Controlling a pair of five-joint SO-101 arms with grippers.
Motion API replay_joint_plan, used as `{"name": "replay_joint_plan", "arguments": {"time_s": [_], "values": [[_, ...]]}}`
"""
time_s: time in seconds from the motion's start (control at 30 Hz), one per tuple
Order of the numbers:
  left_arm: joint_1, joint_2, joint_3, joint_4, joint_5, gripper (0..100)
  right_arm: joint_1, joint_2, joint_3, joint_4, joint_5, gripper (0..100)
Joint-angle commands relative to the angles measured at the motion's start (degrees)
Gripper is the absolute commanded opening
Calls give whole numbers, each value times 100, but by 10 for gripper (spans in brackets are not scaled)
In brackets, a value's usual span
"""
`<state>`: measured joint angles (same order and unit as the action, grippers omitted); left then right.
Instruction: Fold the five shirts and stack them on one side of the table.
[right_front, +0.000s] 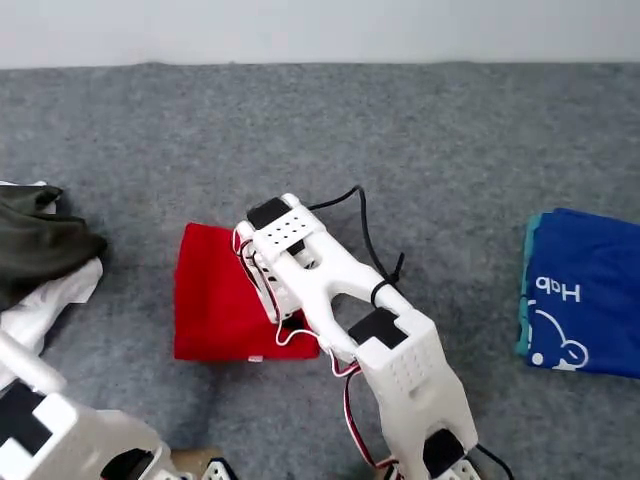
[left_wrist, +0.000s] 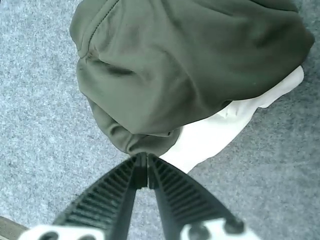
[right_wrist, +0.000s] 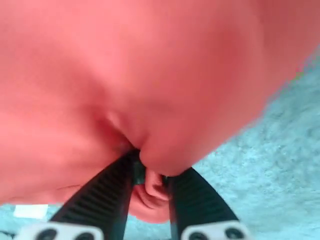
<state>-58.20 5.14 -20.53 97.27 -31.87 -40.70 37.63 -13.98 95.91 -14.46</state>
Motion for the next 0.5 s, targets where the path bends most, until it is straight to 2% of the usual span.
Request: {"name": "replay_joint_plan", "arguments": {"time_s": [0.0, 0.1, 0.17, 0.47], "values": [[35, -273, -40, -141, 26, 15, 154, -295, 105, 330, 448, 10], [35, -273, -40, -141, 26, 15, 629, -813, 114, 470, 1257, 10], [35, -273, -40, -141, 26, 15, 1095, -1077, 123, 470, 2084, 9], [35, -273, -31, -105, -176, 15, 3204, -1262, -176, 119, 7095, 9]]}}
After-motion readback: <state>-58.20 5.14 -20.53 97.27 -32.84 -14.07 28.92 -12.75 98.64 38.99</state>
